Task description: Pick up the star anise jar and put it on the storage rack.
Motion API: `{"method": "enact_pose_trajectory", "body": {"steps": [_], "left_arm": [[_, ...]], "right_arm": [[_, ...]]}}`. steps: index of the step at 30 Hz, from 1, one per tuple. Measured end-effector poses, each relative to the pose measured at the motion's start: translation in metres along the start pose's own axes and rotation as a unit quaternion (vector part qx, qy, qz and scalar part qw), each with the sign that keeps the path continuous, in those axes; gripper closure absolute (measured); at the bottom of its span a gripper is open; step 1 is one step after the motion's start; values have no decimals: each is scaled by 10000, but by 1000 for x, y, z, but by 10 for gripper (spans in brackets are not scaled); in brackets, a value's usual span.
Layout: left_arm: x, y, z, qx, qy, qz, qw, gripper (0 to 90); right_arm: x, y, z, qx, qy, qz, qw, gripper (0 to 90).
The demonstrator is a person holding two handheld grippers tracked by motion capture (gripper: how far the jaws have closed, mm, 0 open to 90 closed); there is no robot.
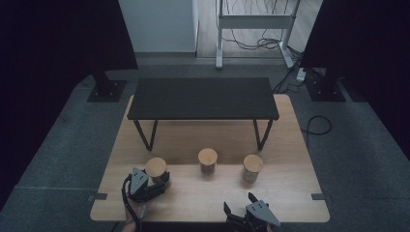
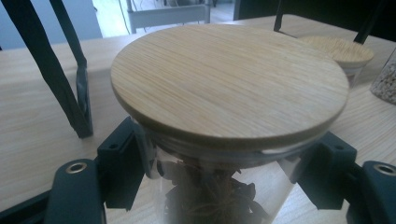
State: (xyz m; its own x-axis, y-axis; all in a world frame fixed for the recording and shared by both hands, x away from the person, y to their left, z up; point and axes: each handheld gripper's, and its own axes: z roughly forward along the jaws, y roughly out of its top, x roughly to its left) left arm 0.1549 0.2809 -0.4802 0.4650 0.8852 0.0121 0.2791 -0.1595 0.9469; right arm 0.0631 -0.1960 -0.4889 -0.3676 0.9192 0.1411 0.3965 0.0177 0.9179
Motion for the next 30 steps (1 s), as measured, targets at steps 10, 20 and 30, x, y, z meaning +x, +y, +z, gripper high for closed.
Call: {"method": "enact_pose_trajectory", "body": {"steps": [10,20,30], "left_arm": [[2,5,-11,-223,-64,-73,9997,267],[1,10,-19,-373,-63,-117,9992,267],[1,19,-28,-554,-74,-103,9984,267]], "right_arm": [[0,0,0,-7,-1,-1,10000,54],[0,0,0,-10,-6,-6,10000,52],[1,-1,0,-43,-20,-12,10000,49]]}}
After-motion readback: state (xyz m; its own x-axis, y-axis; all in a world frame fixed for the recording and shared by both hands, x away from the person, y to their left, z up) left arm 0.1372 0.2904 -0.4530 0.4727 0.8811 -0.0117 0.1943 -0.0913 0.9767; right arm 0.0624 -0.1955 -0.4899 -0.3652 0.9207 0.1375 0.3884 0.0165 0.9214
